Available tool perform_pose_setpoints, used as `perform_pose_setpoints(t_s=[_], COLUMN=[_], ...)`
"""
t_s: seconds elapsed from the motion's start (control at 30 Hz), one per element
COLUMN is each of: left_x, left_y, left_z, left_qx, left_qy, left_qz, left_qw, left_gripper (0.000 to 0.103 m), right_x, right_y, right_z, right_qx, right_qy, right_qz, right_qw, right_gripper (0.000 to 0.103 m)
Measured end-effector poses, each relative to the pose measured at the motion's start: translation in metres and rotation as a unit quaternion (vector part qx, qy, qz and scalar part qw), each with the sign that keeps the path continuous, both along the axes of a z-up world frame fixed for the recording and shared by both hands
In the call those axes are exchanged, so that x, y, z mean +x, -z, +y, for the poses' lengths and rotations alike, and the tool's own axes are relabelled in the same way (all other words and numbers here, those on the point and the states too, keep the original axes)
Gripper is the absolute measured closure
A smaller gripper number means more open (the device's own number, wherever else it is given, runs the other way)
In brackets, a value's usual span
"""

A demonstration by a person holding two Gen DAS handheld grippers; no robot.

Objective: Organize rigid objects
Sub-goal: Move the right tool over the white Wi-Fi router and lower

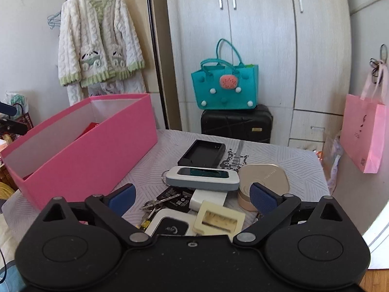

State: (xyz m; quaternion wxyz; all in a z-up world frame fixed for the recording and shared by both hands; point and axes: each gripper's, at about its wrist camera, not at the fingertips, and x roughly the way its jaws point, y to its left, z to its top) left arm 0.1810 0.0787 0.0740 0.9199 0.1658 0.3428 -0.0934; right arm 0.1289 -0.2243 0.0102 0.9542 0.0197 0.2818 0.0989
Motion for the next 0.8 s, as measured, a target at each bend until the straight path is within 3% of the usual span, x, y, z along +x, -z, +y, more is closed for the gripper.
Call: perform_pose_setpoints(t_s=[0.1, 0.17, 0.37, 0.5, 0.53, 0.57, 0.67, 0.8], left_x=[0.025, 0.037, 0.055, 0.074, 0.079, 0.085, 0.094, 0.086], left_y=[0.01, 0.015, 0.024, 0.031, 0.034, 0.036, 0.041, 0.042], left_z=[0.01, 0.016, 0.016, 0.025, 0.029, 0.033, 0.045, 0.049], left_qx=[-0.017, -0.039, 0.015, 0.043, 0.043, 0.039, 0.002, -0.004], left_qy=[0.0, 0.009, 0.025, -0.003, -0.01, -0.016, -0.009, 0.011], left_qz=[0.055, 0.075, 0.06, 0.056, 0.059, 0.066, 0.09, 0.081], left_qw=[0.9983, 0.9964, 0.9978, 0.9975, 0.9973, 0.9969, 0.9959, 0.9967], left_gripper=[0.024, 0.028, 0.039, 0.056, 0.061, 0.075, 0.09, 0.091], right_x=[0.02, 0.032, 0.059, 0.071, 0.073, 0.076, 0.082, 0.091], right_y=[0.003, 0.006, 0.014, 0.018, 0.019, 0.02, 0.022, 0.027], right_z=[-0.004, -0.001, 0.013, 0.017, 0.017, 0.018, 0.021, 0.029], right_qx=[0.01, 0.003, -0.034, -0.046, -0.047, -0.047, -0.053, -0.091], right_qy=[0.005, 0.009, -0.011, -0.014, -0.012, -0.011, -0.012, -0.011], right_qz=[0.018, 0.032, 0.052, 0.063, 0.066, 0.07, 0.081, 0.093], right_qw=[1.0, 0.999, 0.998, 0.997, 0.997, 0.996, 0.995, 0.991], right_gripper=[0.0, 0.0, 0.0, 0.0, 0.0, 0.0, 0.0, 0.0])
